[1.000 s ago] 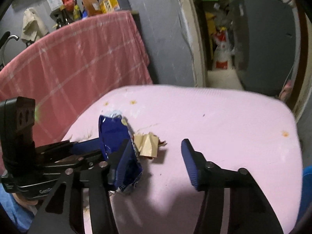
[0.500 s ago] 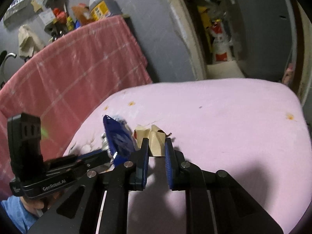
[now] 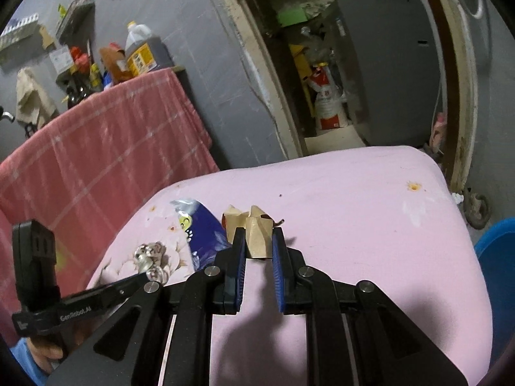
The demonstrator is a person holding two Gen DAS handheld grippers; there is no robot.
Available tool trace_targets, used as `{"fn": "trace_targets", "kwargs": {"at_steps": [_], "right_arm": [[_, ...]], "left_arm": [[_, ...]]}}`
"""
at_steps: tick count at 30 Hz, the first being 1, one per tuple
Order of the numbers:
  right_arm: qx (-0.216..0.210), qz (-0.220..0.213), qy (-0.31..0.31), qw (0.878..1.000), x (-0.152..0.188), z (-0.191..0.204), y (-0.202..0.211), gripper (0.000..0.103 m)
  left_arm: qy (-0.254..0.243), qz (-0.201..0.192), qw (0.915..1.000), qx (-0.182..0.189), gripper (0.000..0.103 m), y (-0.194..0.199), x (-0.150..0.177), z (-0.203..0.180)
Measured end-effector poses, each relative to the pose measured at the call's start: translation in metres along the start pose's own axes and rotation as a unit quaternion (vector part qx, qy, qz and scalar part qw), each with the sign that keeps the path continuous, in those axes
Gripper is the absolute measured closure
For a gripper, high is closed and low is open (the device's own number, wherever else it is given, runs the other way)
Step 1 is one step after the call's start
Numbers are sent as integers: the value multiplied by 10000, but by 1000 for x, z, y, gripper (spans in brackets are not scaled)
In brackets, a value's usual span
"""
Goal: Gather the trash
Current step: 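Grasp the white ribbon scrap with the left tool while the right tool grasps the tan paper, then lift the ribbon and tan paper over the blue basin and open both tools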
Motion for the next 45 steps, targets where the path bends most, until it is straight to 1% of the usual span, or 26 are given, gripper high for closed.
{"fn": "trace_targets", "kwargs": {"at_steps": [3, 5, 9, 12, 15, 18, 19, 23, 25, 27, 28, 31, 35, 39, 42, 45], "right_arm": [[23, 248, 134, 9996, 2, 6, -10, 90], [-79, 430, 293, 9986, 4, 13, -16, 90], [-115, 466, 438, 9979, 7, 17, -16, 90], [-150, 308, 366, 9987, 6, 13, -10, 90], [-225, 27, 387, 9990, 4, 15, 1, 90], [-313, -319, 335, 9984, 4, 14, 22, 90], [-332, -501, 341, 9976, 5, 14, 34, 90], [-339, -1039, 445, 9930, 5, 19, 75, 90], [-276, -1403, 583, 9880, 3, 24, 103, 90], [-208, -1686, 686, 9831, 1, 27, 126, 90], [-172, -1901, 738, 9788, -1, 28, 144, 90], [-36, -2351, 820, 9685, -5, 26, 183, 90], [261, -2788, 912, 9557, -7, 18, 223, 90], [657, -3109, 931, 9436, -6, -2, 259, 90], [847, -3213, 815, 9397, 0, -24, 276, 90], [1078, -3232, 692, 9376, 6, -46, 284, 90]], "left_arm": [[53, -31, 10000, -38, 94, 6, 3, 1], [120, -56, 9999, -14, 94, 7, 4, 4], [238, -103, 9997, 42, 95, 10, 7, 8], [204, -115, 9997, 26, 95, 11, 5, 6], [86, -202, 9997, 52, 95, 15, 4, 3], [-200, -441, 9988, 11, 95, 27, 3, -8], [-283, -528, 9982, 11, 95, 31, 4, -14], [-619, -957, 9934, 104, 95, 55, -1, -46], [-823, -1229, 9889, 164, 95, 70, -4, -68], [-1049, -1490, 9831, 170, 95, 84, -6, -91], [-1159, -1622, 9798, 184, 95, 91, -7, -105], [-1410, -1968, 9698, 285, 95, 109, -10, -139], [-1689, -2297, 9573, 473, 95, 122, -10, -186], [-2017, -2386, 9477, 648, 94, 122, -5, -230], [-2159, -2322, 9451, 792, 94, 113, 1, -258], [-2311, -2176, 9437, 935, 94, 99, 7, -284]]}}
Point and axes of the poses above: each gripper's, at about its wrist camera, not at the fingertips, and y roughly against the way its jaws point, z to its left, x to its underside, the point moved 3 cm from there along -y, roughly the way its jaws point, and after that the axes turned 7 degrees about -y, right-handed, at the moved point
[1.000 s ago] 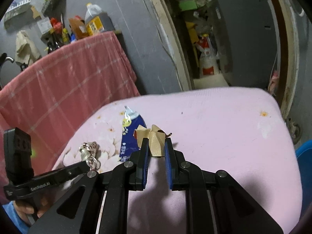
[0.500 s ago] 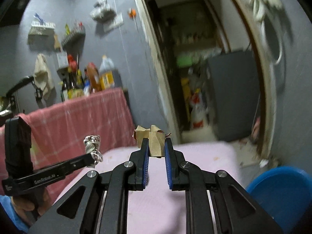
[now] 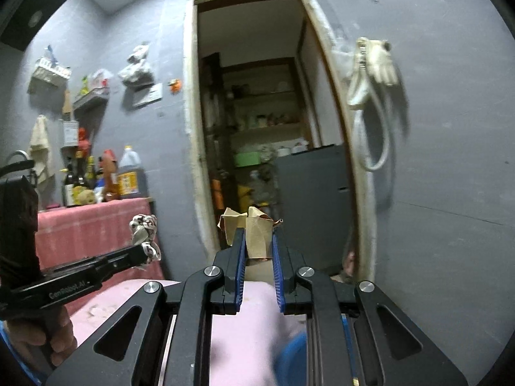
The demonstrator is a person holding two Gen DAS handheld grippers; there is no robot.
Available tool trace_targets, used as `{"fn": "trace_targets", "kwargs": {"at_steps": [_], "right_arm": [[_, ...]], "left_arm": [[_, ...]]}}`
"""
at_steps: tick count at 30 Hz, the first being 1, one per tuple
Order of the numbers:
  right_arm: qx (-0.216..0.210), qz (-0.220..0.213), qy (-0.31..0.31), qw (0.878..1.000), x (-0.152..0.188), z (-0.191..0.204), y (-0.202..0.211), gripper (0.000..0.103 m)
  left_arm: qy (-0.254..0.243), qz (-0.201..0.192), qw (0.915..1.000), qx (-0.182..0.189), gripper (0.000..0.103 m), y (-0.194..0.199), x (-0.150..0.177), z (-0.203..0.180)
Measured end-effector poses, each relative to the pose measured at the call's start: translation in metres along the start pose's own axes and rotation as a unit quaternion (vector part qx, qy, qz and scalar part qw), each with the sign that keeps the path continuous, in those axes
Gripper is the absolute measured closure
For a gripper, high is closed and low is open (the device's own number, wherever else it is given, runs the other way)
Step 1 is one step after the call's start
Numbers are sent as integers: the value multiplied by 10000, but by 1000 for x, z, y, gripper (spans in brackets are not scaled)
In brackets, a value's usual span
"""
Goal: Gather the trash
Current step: 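Lift the ribbon and tan paper over the blue basin and open both tools, then move both open tools back toward the blue wrapper on the table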
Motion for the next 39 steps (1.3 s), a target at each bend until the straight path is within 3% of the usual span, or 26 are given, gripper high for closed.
{"fn": "trace_targets", "kwargs": {"at_steps": [11, 20, 26, 36, 39], "right_arm": [[687, 552, -347, 9955, 36, -73, 10, 89], [999, 1138, -666, 9862, 66, -112, -2, 88], [1068, 1501, -834, 9793, 88, -127, -16, 88], [1140, 2034, -1142, 9657, 115, -148, -38, 87], [1167, 2162, -1217, 9617, 120, -152, -43, 78]], "left_arm": [[-281, 669, 9955, 604, 94, -76, 31, -67], [-57, 1576, 9822, 1025, 94, -132, 78, -85], [248, 2074, 9729, 997, 94, -170, 101, -79], [242, 2732, 9575, 894, 92, -200, 129, -70], [337, 2885, 9523, 935, 91, -205, 142, -68]]}}
Point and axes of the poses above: each gripper's, at about its wrist camera, not at the fingertips, and y roughly against the way its jaws point, z to its left, x to its underside, the point moved 3 cm from there along -y, roughly the way its jaws point, and after that the axes turned 7 degrees about -y, right-handed, at the moved point
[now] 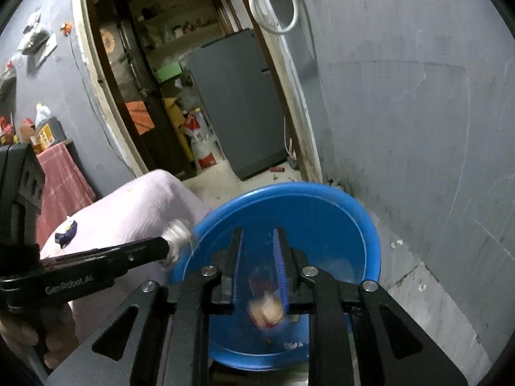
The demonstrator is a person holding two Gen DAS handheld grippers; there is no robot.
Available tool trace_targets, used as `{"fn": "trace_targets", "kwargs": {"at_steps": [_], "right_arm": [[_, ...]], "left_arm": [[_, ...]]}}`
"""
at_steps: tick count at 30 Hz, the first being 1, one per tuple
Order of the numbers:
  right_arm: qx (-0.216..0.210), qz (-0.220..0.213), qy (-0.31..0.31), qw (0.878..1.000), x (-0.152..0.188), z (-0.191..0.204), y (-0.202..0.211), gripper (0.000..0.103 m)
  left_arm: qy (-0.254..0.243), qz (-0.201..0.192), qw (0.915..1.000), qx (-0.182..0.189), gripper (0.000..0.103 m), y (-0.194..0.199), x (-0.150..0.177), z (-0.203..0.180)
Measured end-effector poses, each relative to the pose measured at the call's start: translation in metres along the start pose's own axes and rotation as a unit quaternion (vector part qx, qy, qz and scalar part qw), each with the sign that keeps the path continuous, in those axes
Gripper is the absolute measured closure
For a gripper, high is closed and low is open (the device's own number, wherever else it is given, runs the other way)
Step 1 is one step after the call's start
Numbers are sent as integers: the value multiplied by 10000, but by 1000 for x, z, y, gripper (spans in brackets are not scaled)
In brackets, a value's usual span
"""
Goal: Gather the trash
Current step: 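Move both open tools back toward the blue wrapper on the table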
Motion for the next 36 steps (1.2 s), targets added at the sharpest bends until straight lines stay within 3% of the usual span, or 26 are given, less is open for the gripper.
{"fn": "trace_targets", "kwargs": {"at_steps": [5, 9, 10, 12, 14, 15, 18, 20, 22, 24, 26, 36], "right_arm": [[9, -11, -55, 10000, 2, -3, 6, 74], [18, -264, 16, 9996, -6, 4, 21, 73], [21, -347, 48, 9994, -9, 7, 26, 71], [9, -522, 107, 9986, -15, 14, 36, 64], [-20, -721, 159, 9973, -21, 20, 47, 49], [-46, -855, 212, 9961, -24, 25, 55, 49], [-53, -1132, 311, 9931, -31, 38, 71, 40], [-118, -1347, 331, 9903, -34, 48, 80, 23], [-173, -1592, 414, 9862, -36, 60, 92, 20], [-229, -1744, 465, 9833, -38, 69, 99, 14], [-334, -1895, 524, 9799, -39, 81, 107, 0], [-884, -2095, 849, 9701, -32, 148, 127, 0]], "left_arm": [[45, 0, 10000, 15, 90, 3, 2, 6], [216, -320, 9993, -28, 55, 22, 0, 12], [272, -440, 9987, -33, 53, 28, 0, 12], [332, -607, 9976, -69, 50, 40, -1, 17], [367, -786, 9961, -154, 44, 54, -3, 23], [376, -899, 9951, -183, 40, 62, -4, 25], [364, -1377, 9892, -334, 25, 94, -7, 34], [305, -1650, 9848, -441, 17, 115, -10, 36], [219, -1960, 9780, -674, 5, 138, -11, 39], [115, -2196, 9718, -846, 4, 158, -10, 40], [45, -2362, 9667, -984, 2, 177, -9, 42], [221, -2894, 9464, -1420, 2, 253, 19, 68]]}}
Point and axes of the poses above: each gripper's, at about its wrist camera, not at the fingertips, and y roughly against the way its jaws point, z to its left, x to its underside, the point moved 3 cm from there along -y, roughly the way its jaws point, and after that the axes turned 7 degrees about -y, right-handed, at the moved point
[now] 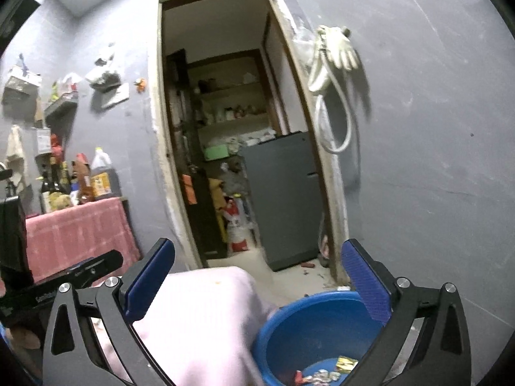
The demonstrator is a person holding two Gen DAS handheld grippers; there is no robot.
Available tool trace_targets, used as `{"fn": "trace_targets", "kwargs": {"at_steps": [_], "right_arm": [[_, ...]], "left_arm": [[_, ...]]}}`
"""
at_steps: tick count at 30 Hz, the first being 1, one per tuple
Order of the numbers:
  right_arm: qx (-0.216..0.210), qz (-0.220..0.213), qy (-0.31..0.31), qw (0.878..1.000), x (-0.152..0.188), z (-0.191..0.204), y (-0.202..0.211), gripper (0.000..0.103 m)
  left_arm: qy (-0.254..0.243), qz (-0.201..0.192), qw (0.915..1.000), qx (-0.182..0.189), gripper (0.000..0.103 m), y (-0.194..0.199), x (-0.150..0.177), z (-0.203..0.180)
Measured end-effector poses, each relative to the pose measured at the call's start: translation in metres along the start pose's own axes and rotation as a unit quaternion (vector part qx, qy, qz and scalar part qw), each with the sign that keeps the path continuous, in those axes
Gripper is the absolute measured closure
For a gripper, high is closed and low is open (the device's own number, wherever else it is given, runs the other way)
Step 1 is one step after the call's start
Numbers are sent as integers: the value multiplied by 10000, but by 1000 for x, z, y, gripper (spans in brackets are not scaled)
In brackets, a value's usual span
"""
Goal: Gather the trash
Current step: 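Move both open tools back toward the blue wrapper on the table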
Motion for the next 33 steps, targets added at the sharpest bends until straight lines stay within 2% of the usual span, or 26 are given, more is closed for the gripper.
{"fn": "trace_targets", "kwargs": {"at_steps": [10, 20, 29, 33], "right_arm": [[-573, 86, 186, 9981, 17, 59, -14, 0], [-1014, 346, 426, 9933, 50, 103, -38, 0], [-1232, 1133, 745, 9831, 89, 131, -82, 0], [-1190, 1463, 889, 9780, 107, 137, -100, 0]], "left_arm": [[-7, -174, 9980, -614, 2, 54, 3, 53], [-101, -176, 9909, -1333, 2, 70, 21, 105], [-40, -9, 9824, -1867, 2, 73, 52, 150], [66, 150, 9805, -1956, 2, 67, 65, 172]]}}
Point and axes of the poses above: each gripper's, at about its wrist camera, not at the fingertips, and y roughly against the way its jaws point, z to its left, x to its underside, the point moved 3 cm from there along -y, roughly the way its jaws point, and after that the axes turned 7 degrees about -y, right-handed, at the moved point
